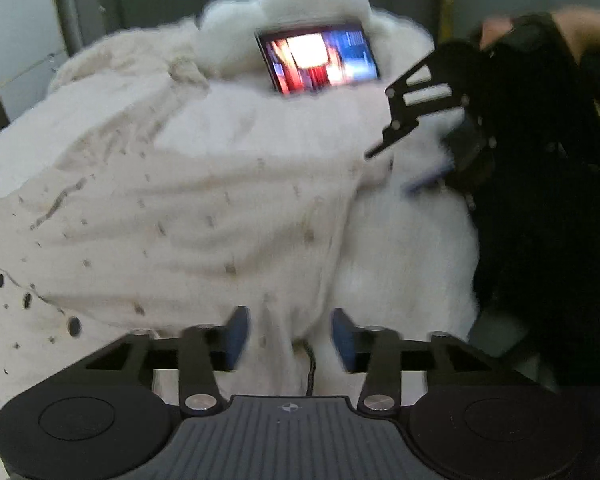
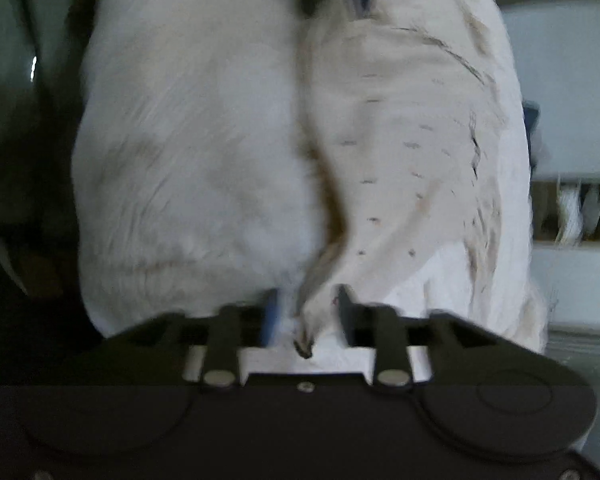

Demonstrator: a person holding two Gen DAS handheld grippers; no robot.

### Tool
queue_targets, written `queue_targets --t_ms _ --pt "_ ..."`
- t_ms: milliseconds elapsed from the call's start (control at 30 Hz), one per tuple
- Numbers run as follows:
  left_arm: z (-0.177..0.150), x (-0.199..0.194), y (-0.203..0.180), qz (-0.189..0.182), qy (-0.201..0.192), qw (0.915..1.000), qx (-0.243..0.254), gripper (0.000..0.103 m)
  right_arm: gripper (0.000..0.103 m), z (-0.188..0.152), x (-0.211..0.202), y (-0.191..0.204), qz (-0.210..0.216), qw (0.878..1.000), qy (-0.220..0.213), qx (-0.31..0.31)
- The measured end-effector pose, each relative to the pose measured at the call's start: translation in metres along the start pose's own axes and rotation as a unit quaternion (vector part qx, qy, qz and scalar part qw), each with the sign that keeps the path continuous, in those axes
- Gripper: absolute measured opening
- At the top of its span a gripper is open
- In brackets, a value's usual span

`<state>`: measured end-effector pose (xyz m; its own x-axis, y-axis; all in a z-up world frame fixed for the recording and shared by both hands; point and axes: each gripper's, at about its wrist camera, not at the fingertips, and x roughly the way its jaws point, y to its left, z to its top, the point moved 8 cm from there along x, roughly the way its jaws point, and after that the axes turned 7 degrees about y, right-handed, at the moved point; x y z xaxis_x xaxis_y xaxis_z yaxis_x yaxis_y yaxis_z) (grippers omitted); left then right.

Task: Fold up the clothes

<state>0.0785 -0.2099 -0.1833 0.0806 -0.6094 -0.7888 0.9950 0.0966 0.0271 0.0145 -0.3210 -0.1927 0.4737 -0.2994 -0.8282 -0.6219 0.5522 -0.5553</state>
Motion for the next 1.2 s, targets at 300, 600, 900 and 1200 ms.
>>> queue_targets --t_ms 300,600,900,1200 --pt "0.015 -0.026 -0.003 0.019 -0.027 0.9993 0.015 0.059 0.044 0.056 -0.017 -0.103 0.177 0.916 -0.115 0.34" --pt "0.01 -0.031 0.002 0.031 -0.027 0.9991 0.013 0.059 0.044 0.111 0.037 -0.106 0.167 0.905 -0.071 0.386" --pt "0.003 -0.074 0.038 -0.064 -0.091 0.9934 -0.028 0.056 0.042 0.108 0.071 -0.056 0.255 0.857 -0.033 0.446" --pt "-0.006 -0.016 0.074 -0.029 0.002 0.9955 -0.09 0.056 0.058 0.05 0.047 -0.147 0.246 0.801 -0.066 0.542"
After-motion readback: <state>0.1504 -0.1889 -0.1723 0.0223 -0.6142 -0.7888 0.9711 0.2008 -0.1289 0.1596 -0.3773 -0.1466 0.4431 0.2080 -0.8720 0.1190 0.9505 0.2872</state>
